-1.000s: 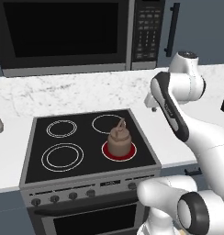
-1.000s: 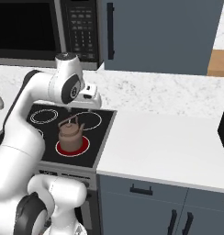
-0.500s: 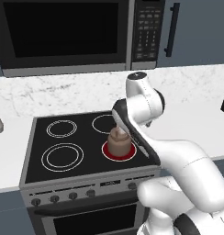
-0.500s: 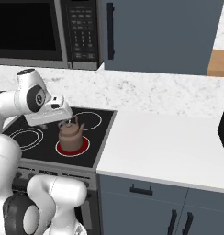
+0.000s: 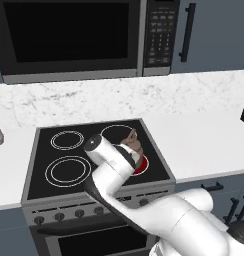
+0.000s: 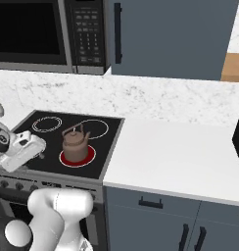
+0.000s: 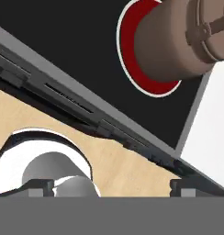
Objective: Turn off the front right burner of the stove.
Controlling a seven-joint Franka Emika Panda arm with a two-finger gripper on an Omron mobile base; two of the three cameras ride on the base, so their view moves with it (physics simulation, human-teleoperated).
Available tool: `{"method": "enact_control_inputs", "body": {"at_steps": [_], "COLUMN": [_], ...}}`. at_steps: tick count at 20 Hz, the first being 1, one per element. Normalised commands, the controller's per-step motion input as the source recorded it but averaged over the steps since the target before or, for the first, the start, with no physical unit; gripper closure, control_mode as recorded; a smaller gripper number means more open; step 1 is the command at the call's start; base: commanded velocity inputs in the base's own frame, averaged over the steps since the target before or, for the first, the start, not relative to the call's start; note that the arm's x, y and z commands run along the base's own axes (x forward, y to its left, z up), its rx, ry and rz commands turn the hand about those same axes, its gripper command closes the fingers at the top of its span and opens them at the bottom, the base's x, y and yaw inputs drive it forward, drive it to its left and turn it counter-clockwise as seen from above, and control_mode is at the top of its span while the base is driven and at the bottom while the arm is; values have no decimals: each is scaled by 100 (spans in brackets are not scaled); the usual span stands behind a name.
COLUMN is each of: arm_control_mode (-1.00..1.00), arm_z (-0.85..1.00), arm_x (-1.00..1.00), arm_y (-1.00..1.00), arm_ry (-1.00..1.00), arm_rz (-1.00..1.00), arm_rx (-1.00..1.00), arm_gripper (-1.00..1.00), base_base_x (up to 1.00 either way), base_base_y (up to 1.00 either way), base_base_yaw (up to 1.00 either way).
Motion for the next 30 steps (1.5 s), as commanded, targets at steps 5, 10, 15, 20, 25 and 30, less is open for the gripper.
{"method": "enact_control_inputs", "body": {"at_steps": [5,10,15,20,25,30], "arm_control_mode": [-100,-100,-100,-100,-100,-100], "arm_z": [-92,-82,-39,-12,-9,0], "arm_x": [-22,-4,0,8,1,10], "arm_y": [100,94,45,8,-1,-15], "arm_ry": [2,-2,-29,-25,-22,-16], "arm_rz": [33,24,8,-1,-1,2], "arm_rx": [-46,-44,-17,1,15,8], "arm_gripper": [-100,-100,-100,-100,-100,-100], "base_base_x": [0,0,0,0,0,0], "base_base_y": [0,0,0,0,0,0], "base_base_yaw": [0,0,0,0,0,0]}}
